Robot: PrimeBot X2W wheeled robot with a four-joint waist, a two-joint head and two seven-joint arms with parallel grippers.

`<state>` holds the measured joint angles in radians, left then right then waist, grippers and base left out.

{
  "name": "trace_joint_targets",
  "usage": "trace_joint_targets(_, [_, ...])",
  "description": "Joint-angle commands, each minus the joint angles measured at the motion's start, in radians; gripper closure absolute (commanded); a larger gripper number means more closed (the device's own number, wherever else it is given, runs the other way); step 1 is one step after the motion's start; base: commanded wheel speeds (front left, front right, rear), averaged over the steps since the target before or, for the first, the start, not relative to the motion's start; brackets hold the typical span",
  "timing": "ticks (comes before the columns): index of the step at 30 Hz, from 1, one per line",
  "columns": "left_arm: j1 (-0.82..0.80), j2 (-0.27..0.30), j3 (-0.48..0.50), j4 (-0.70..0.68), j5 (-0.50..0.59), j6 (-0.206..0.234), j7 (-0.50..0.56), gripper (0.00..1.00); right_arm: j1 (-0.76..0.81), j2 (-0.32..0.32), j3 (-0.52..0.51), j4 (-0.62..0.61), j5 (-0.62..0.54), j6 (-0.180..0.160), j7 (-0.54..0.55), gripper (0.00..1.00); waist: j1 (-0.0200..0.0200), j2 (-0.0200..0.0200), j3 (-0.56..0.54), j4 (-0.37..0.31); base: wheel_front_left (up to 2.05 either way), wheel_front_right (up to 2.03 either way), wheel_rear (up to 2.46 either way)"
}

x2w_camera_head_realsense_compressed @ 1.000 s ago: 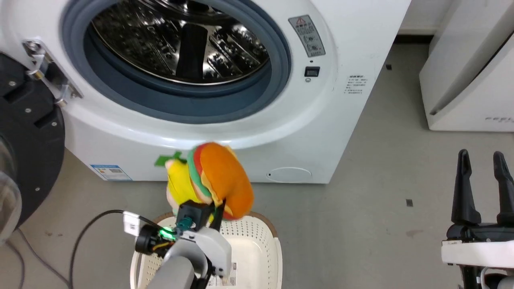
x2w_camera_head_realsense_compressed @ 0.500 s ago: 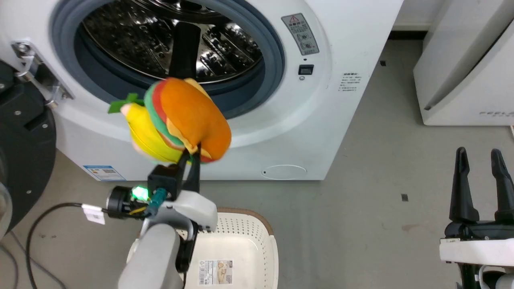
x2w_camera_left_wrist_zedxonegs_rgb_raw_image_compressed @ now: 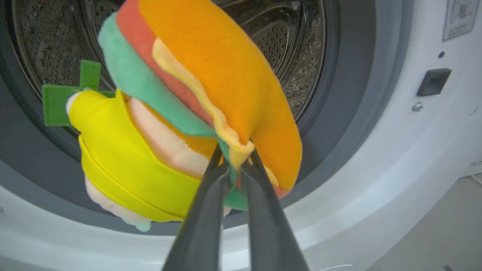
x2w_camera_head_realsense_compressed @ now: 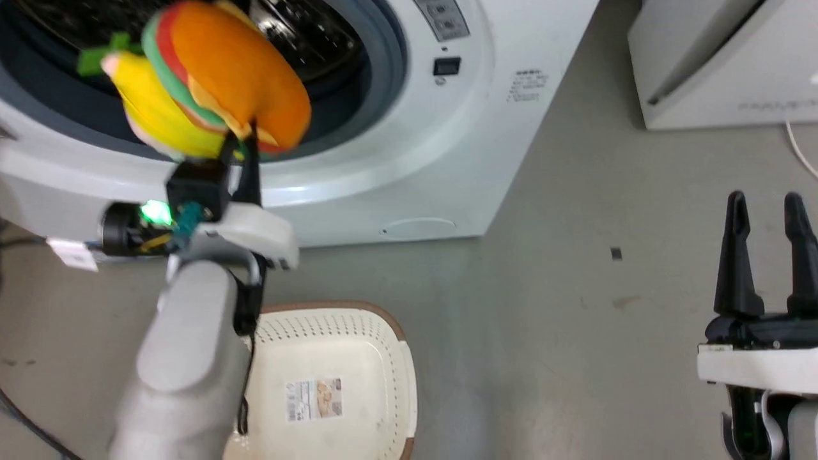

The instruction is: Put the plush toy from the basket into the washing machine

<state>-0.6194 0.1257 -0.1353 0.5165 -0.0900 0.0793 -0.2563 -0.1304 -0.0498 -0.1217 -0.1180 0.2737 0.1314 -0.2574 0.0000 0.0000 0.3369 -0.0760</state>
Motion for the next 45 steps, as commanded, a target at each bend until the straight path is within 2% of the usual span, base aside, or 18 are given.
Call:
trace_joint_targets(1, [-0.043,0.013,0.014,0.011,0.008,0.003,-0.005,1.0,-0.024,0.0,0.001,-0.007,0.006,-0.001,-0.004,0.0,0.0,0.0,0.055,-0.036,0.0,0.0,0.0])
trace_joint_targets(9, [-0.214,0.065,0.059,0.097,0.024,0.0,-0.005,1.0,-0.083,0.0,0.017,-0.015,0.029,-0.001,-0.004,0.0,0.0,0.0,0.168,-0.088,0.0,0.0,0.0])
trace_joint_targets(19, [-0.42,0.13,0.106,0.191,0.034,0.029,-0.005,1.0,-0.147,0.0,0.037,-0.026,0.059,-0.001,-0.004,0.0,0.0,0.0,0.299,-0.142,0.0,0.0,0.0])
trace_joint_targets(25, [-0.53,0.176,0.125,0.25,0.033,0.031,-0.005,1.0,-0.176,0.0,0.042,-0.03,0.073,-0.001,-0.004,0.0,0.0,0.0,0.359,-0.161,0.0,0.0,0.0])
trace_joint_targets(31, [-0.655,0.255,0.152,0.316,0.019,0.009,-0.005,1.0,-0.195,0.0,0.047,-0.03,0.089,-0.001,-0.004,0.0,0.0,0.0,0.412,-0.19,0.0,0.0,0.0])
trace_joint_targets(39, [-0.747,0.286,0.135,0.391,0.03,-0.009,-0.005,1.0,-0.206,0.0,0.053,-0.03,0.094,-0.001,-0.004,0.0,0.0,0.0,0.439,-0.2,0.0,0.0,0.0])
trace_joint_targets(40, [-0.755,0.287,0.134,0.398,0.031,-0.007,-0.005,0.97,-0.208,0.0,0.053,-0.03,0.094,-0.001,-0.004,0.0,0.0,0.0,0.441,-0.201,0.0,0.0,0.0])
trace_joint_targets(41, [-0.762,0.288,0.131,0.398,0.035,-0.002,-0.005,0.05,-0.209,0.0,0.052,-0.03,0.095,-0.001,-0.004,0.0,0.0,0.0,0.443,-0.2,0.0,0.0,0.0])
trace_joint_targets(42, [-0.766,0.288,0.128,0.401,0.037,0.0,-0.005,0.0,-0.21,0.0,0.052,-0.03,0.095,-0.001,-0.004,0.0,0.0,0.0,0.443,-0.199,0.0,0.0,0.0])
trace_joint_targets(45, [-0.765,0.285,0.126,0.414,0.033,0.001,-0.005,0.0,-0.21,0.0,0.05,-0.028,0.093,-0.001,-0.004,0.0,0.0,0.0,0.441,-0.193,0.0,0.0,0.0])
